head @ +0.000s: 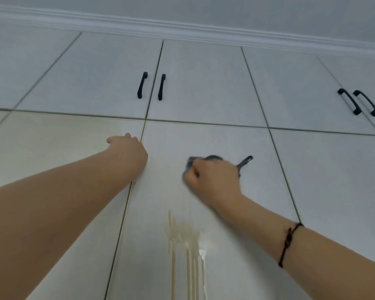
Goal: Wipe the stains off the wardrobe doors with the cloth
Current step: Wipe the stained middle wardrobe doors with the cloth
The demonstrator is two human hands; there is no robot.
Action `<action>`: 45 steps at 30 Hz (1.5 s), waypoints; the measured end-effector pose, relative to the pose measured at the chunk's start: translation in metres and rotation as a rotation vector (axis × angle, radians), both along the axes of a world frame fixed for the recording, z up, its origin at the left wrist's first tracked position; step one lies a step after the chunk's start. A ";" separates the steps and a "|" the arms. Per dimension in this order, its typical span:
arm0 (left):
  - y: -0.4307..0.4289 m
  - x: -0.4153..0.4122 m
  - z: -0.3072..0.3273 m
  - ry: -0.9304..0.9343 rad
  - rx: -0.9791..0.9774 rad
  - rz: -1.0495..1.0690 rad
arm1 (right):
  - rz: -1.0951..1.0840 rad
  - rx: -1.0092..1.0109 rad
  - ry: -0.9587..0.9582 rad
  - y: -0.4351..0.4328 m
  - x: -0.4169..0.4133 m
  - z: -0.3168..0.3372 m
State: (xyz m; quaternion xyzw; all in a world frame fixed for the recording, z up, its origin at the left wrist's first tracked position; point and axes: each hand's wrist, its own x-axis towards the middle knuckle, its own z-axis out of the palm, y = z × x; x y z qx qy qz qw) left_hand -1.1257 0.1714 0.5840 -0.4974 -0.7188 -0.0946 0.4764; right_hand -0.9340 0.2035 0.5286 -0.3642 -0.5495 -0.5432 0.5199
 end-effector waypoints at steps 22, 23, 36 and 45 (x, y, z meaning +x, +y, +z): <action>-0.006 0.003 -0.011 -0.013 -0.055 0.076 | 0.051 0.041 0.463 -0.013 0.064 0.086; -0.005 0.003 -0.013 -0.025 -0.046 0.073 | 0.029 0.047 0.411 -0.010 0.052 0.071; 0.013 -0.013 -0.042 0.018 0.107 -0.042 | -0.029 0.058 0.513 -0.014 0.110 0.030; 0.023 -0.002 -0.043 -0.143 0.132 -0.102 | -0.140 0.015 0.171 -0.008 0.126 0.005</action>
